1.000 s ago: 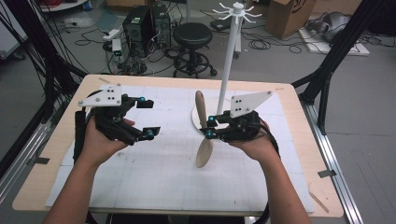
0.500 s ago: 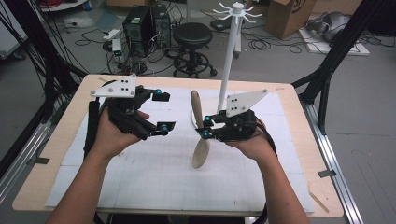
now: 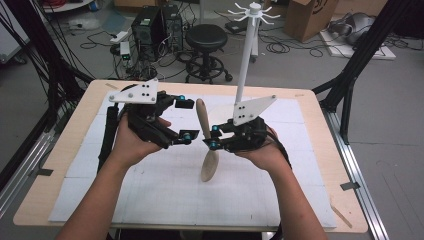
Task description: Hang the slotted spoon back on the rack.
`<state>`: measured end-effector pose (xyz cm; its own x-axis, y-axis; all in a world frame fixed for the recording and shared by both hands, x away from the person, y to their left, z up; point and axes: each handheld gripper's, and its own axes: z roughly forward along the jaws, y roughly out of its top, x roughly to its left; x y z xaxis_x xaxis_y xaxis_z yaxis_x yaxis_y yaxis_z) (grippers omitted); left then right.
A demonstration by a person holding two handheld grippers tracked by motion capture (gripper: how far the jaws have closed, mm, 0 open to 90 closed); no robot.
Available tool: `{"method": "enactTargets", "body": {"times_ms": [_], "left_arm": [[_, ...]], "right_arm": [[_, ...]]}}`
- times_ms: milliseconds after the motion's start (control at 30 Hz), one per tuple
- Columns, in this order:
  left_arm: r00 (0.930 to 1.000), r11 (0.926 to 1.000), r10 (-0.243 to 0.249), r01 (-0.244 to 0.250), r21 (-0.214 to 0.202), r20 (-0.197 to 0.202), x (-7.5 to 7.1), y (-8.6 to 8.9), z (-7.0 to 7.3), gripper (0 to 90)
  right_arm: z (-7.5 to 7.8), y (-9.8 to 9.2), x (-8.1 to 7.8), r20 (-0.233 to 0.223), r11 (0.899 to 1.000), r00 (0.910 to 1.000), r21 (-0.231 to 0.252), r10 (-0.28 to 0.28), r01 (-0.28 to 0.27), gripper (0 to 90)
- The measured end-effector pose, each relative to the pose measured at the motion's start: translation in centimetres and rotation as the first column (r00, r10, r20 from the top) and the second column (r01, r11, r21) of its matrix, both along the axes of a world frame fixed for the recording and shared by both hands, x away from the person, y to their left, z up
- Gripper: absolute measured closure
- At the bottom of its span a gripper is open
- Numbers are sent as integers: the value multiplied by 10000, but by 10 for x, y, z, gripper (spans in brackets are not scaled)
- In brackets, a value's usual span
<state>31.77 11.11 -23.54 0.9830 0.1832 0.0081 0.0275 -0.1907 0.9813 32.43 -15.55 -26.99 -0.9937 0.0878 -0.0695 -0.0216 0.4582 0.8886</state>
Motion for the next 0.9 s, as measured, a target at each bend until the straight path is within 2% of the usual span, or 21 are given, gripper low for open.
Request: {"method": "enactTargets", "body": {"times_ms": [200,400,467,533,600,667,767,900], "left_arm": [[9999,9999,-131,131,75,50,0,-3,2,256],[9989,9989,-462,462,56,-41,1,-8,1,415],[9990,9990,-440,440,69,-12,2,-9,1,430],[9984,9984,-561,561,13,-12,2,-9,0,487],[9983,9983,-583,583,-69,0,2,-10,0,507],[9968,9968,-802,802,5,41,1,-11,-1,579],[9962,9963,-862,862,74,112,0,-12,-1,679],[9964,9967,-790,784,211,319,-2,-12,-1,685]], "right_arm": [[0,4,0,30,9999,9999,-19,113,-112,763],[0,7,-1,28,9999,9999,-31,131,-131,764],[0,7,-1,41,9999,9999,-37,149,-149,764],[0,7,-1,29,9999,9999,-45,148,-147,764],[0,7,-1,12,9999,9999,-36,136,-136,764],[0,7,-1,16,9999,9999,-20,139,-139,764],[0,7,-1,25,9999,9999,-38,167,-167,763],[-1,5,-1,19,9999,9999,-4,149,-149,763]]}}
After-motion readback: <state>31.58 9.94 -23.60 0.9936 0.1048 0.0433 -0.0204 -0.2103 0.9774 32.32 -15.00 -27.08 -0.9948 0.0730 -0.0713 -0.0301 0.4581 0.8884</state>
